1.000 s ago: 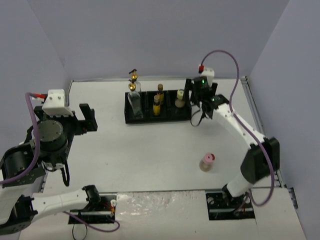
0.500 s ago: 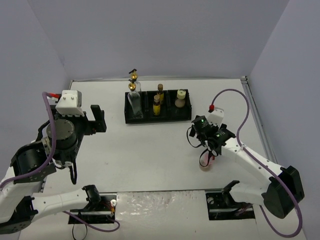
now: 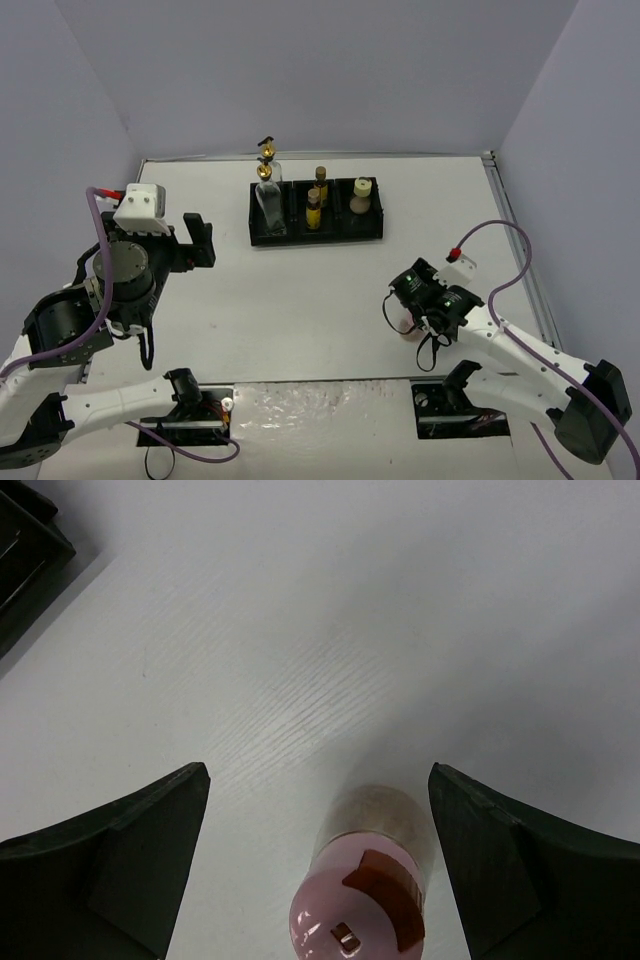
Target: Organize the condiment bottles
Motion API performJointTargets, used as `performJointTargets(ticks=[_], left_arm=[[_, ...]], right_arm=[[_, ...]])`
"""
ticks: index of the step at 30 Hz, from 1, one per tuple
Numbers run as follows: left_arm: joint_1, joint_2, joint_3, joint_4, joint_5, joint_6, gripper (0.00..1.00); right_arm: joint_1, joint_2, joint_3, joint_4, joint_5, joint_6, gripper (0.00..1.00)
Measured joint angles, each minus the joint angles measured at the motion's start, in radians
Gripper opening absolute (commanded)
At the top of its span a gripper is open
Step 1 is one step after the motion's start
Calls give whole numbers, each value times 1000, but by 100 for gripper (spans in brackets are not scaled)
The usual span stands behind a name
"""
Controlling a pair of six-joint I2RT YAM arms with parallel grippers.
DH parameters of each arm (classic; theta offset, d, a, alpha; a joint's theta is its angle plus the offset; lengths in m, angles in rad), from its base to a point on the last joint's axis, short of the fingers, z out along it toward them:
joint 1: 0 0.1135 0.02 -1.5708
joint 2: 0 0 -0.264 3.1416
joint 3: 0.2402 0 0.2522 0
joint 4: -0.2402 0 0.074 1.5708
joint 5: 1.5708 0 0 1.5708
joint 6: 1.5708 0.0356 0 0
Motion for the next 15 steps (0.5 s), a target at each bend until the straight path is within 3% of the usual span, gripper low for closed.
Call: performJointTargets(ticks=[11,15], left_arm=[[0,-22,-17,2,13,-1,92],[0,-34,-21,1,14,-1,92]], right_arm=[[173,11,-9,-90,22,207,85],[223,54,-9,-101,33,267,79]])
